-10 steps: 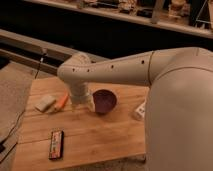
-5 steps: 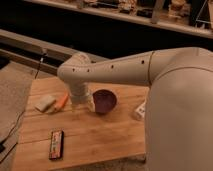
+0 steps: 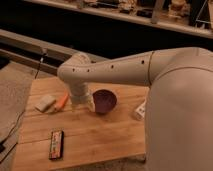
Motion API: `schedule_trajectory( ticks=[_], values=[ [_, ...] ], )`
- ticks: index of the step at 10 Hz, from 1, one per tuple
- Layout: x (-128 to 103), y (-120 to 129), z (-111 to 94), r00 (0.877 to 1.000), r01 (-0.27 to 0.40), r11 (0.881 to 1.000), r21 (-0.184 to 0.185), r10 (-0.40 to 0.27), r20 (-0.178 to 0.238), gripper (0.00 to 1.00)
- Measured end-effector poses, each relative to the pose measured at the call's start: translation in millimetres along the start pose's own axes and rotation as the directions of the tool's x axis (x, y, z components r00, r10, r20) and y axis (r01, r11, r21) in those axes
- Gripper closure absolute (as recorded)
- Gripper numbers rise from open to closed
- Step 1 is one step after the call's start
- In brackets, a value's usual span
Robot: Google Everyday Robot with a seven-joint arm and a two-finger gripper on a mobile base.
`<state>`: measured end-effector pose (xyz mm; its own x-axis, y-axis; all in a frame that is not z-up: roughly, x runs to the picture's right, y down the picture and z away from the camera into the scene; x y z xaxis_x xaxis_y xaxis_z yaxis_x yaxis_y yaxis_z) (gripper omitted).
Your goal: Place the eraser in the ceramic cup
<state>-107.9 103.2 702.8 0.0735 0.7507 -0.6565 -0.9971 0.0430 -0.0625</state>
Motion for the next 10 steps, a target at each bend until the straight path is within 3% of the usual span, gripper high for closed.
schedule_trajectory(
  ticks=[7, 9, 10],
  values=[
    [2.3, 2.1, -0.5, 1.000, 0.008, 1.000, -0.011, -0.008, -0.009, 0.35],
    [16.7, 23.0, -7.9, 0.997, 0.072, 0.993, -0.095, -0.075, -0.034, 0.35],
    [26.9, 34.0, -15.3, 0.991, 0.123, 0.982, -0.146, -0.129, -0.036, 0.35]
  ],
)
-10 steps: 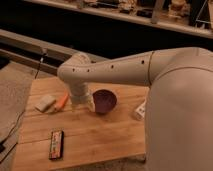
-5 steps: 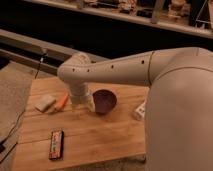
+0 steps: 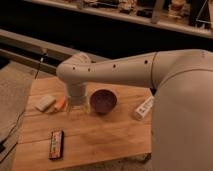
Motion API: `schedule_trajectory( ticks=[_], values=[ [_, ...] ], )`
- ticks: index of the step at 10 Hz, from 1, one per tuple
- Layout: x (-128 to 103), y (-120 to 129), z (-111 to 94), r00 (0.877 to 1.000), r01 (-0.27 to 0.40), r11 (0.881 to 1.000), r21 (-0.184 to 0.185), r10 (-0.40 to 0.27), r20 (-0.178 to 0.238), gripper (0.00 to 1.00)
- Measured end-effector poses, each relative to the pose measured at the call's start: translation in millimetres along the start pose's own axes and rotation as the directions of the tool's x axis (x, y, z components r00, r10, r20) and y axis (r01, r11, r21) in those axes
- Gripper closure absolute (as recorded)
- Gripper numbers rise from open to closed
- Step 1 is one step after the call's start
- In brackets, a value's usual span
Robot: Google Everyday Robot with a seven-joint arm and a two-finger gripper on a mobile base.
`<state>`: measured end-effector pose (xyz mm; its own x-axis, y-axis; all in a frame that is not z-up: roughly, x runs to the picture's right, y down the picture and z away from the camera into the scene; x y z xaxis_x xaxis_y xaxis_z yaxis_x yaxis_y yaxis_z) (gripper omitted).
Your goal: Place the eraser in the ceramic cup
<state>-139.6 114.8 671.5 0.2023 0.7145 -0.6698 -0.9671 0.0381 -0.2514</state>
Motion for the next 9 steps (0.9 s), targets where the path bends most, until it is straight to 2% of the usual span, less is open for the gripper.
schedule_trajectory(
  ticks=[1, 2, 4, 6, 8, 9],
  values=[
    [7.6, 7.7, -4.2, 0.999, 0.038, 0.999, -0.029, -0.038, -0.002, 0.35],
    [13.6, 11.0, -6.8, 0.998, 0.066, 0.997, -0.043, -0.066, 0.000, 0.35],
    [30.2, 13.5, -8.3, 0.992, 0.127, 0.992, -0.030, -0.126, 0.014, 0.35],
    [45.2, 20.1, -0.1, 0.984, 0.174, 0.985, 0.012, -0.174, 0.027, 0.35],
    [57.8, 32.2, 13.6, 0.973, 0.215, 0.970, 0.109, -0.222, 0.059, 0.35],
    [60.5, 37.2, 17.5, 0.971, 0.219, 0.967, 0.133, -0.229, 0.069, 0.35]
  ],
)
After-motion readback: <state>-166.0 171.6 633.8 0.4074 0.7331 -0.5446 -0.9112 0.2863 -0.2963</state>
